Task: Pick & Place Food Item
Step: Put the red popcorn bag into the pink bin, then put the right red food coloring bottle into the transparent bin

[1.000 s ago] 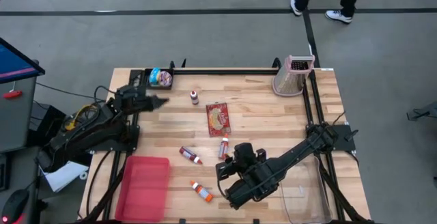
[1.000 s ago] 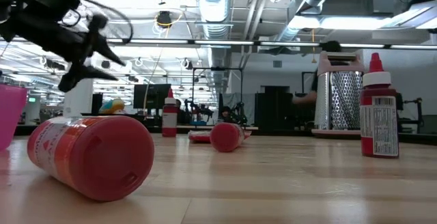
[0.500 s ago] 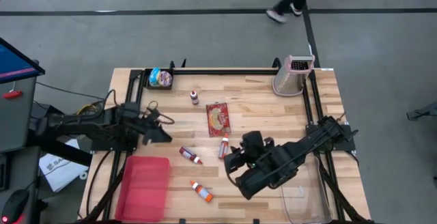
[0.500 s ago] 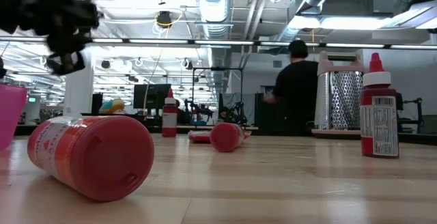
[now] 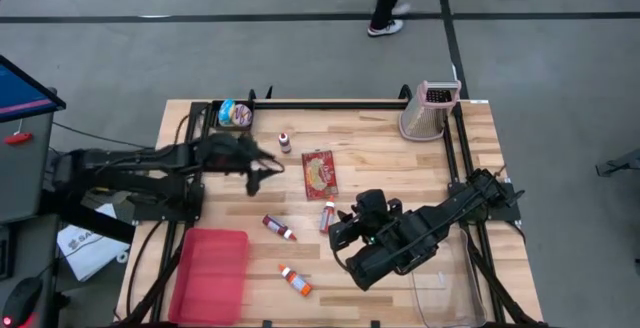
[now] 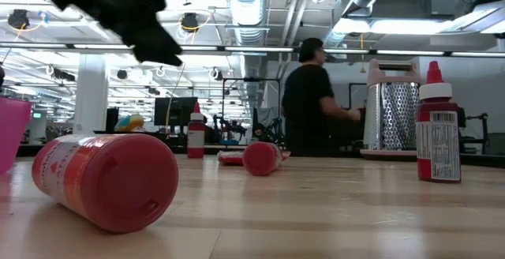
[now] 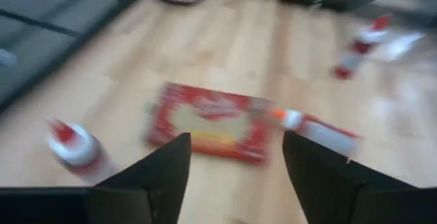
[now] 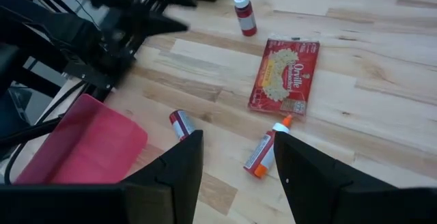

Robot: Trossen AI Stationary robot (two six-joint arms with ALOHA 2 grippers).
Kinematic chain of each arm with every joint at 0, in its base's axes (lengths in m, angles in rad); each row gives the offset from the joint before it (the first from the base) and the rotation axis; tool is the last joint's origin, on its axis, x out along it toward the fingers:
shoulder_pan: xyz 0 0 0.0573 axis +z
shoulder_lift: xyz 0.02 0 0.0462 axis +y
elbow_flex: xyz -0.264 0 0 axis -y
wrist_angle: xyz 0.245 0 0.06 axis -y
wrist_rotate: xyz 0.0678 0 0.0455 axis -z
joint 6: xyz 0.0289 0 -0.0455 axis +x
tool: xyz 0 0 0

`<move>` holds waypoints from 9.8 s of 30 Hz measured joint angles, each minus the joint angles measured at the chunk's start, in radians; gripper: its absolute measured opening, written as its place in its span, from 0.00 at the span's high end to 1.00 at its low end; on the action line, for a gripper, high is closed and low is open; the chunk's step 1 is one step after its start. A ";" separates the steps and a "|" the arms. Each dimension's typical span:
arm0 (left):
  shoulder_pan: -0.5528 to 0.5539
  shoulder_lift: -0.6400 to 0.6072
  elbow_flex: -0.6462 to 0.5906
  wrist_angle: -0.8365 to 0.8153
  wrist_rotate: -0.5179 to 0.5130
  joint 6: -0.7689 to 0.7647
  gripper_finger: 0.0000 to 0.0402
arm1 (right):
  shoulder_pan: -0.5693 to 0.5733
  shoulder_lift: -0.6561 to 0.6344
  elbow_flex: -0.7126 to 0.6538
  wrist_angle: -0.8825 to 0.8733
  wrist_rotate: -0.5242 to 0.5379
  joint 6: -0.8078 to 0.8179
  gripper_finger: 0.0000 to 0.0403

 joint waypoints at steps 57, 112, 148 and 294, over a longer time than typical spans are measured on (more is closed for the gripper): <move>-0.459 0.694 0.011 0.561 -0.406 0.367 0.42 | 0.006 -0.103 -0.064 0.000 0.078 -0.033 0.57; -0.213 0.891 0.264 0.202 -0.300 0.292 0.98 | 0.081 -0.103 -0.064 0.002 0.105 0.054 0.57; -0.581 0.064 0.266 -0.268 -0.263 -0.037 1.00 | 0.081 -0.102 -0.064 0.046 0.181 0.034 0.57; -0.240 -0.064 0.302 -0.292 0.097 -0.246 0.47 | -0.270 -0.099 -0.458 0.382 -0.589 -0.454 0.59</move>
